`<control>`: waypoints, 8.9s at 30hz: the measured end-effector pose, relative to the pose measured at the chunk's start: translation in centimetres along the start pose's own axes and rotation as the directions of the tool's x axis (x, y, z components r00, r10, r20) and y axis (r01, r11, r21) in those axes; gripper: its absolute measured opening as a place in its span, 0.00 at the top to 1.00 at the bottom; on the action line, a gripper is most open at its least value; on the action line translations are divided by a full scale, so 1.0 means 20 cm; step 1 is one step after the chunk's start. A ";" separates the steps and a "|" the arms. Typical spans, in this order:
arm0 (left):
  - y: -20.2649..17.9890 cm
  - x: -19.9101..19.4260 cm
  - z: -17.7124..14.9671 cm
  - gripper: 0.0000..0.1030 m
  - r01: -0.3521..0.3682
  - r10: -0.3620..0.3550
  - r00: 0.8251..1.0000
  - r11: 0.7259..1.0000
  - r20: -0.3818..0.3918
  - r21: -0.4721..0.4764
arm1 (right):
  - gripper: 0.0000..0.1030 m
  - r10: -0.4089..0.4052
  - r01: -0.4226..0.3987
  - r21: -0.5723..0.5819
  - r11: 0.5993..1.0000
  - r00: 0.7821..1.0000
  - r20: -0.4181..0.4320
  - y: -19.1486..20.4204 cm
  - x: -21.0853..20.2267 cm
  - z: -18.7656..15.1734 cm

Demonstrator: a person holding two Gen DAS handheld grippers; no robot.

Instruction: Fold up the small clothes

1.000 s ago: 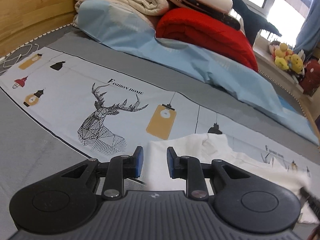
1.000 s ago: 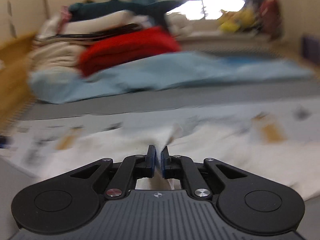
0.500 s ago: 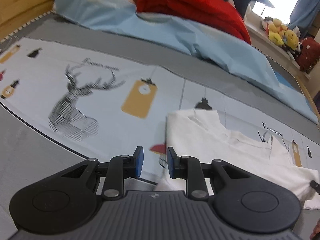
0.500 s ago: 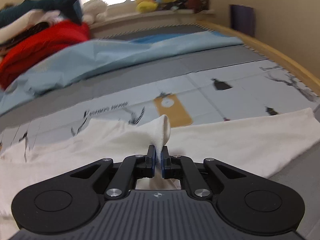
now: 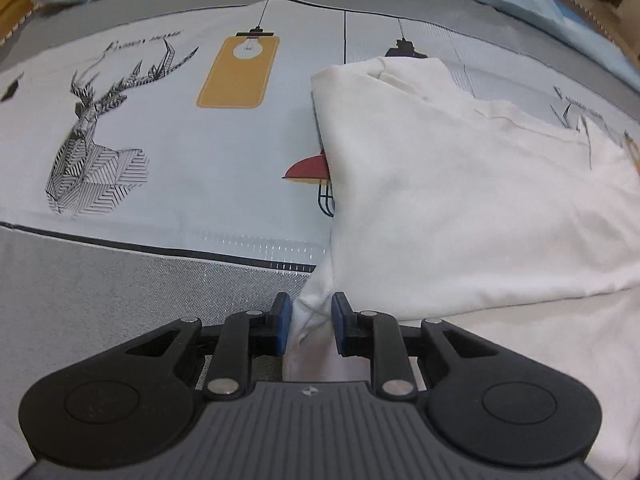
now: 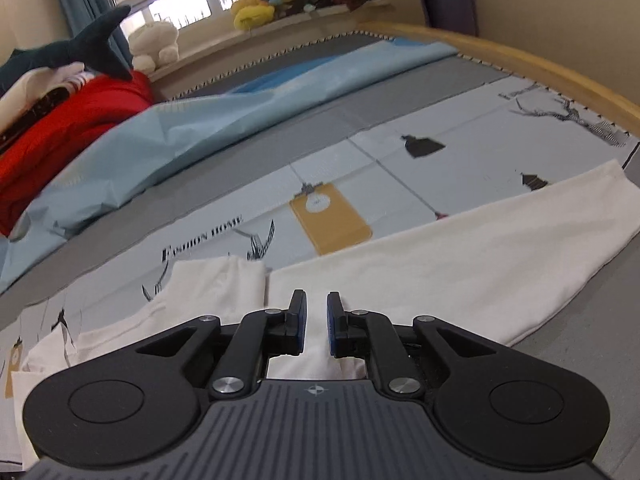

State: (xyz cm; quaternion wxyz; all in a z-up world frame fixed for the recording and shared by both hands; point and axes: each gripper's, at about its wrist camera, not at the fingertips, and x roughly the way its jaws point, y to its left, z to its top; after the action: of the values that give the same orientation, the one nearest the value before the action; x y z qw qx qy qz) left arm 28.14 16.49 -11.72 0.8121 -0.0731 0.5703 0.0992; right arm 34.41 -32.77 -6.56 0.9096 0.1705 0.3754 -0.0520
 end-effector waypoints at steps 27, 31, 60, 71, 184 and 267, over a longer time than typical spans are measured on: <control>0.09 0.06 0.32 0.97 0.158 -0.097 0.942 0.973 0.321 -0.171 | 0.89 0.037 -0.052 -0.076 0.996 0.982 -0.183 0.12 0.13 -0.07; 0.16 0.04 0.33 0.96 0.157 -0.096 0.955 0.966 0.280 -0.207 | 0.89 0.042 -0.057 -0.083 0.995 0.984 -0.176 0.13 0.12 -0.06; -0.04 -0.63 -0.07 0.86 0.046 -0.057 0.970 0.998 0.236 0.051 | 0.89 0.081 -0.071 0.106 0.992 0.992 -0.097 -0.31 -0.14 0.03; -0.36 -0.64 -0.31 0.71 0.024 -0.064 0.952 0.991 0.300 0.134 | 0.89 -0.099 0.073 0.437 0.896 0.994 0.036 -1.20 -0.24 0.06; 0.05 -0.12 0.04 0.95 0.208 -0.161 0.956 0.962 0.246 -0.176 | 0.91 0.118 -0.085 0.336 0.938 0.990 -0.079 -0.06 0.10 -0.08; -0.03 -0.69 -0.23 0.79 0.111 -0.128 0.940 0.991 0.316 0.072 | 0.61 0.209 -0.216 -0.156 0.964 0.976 -0.061 -0.11 -0.63 -0.02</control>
State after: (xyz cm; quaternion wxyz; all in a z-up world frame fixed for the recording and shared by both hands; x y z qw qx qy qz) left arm 19.55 13.74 -0.31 0.8999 -0.0690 0.4282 0.0452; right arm 24.66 -35.09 1.50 0.9122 0.1366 0.3780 0.0804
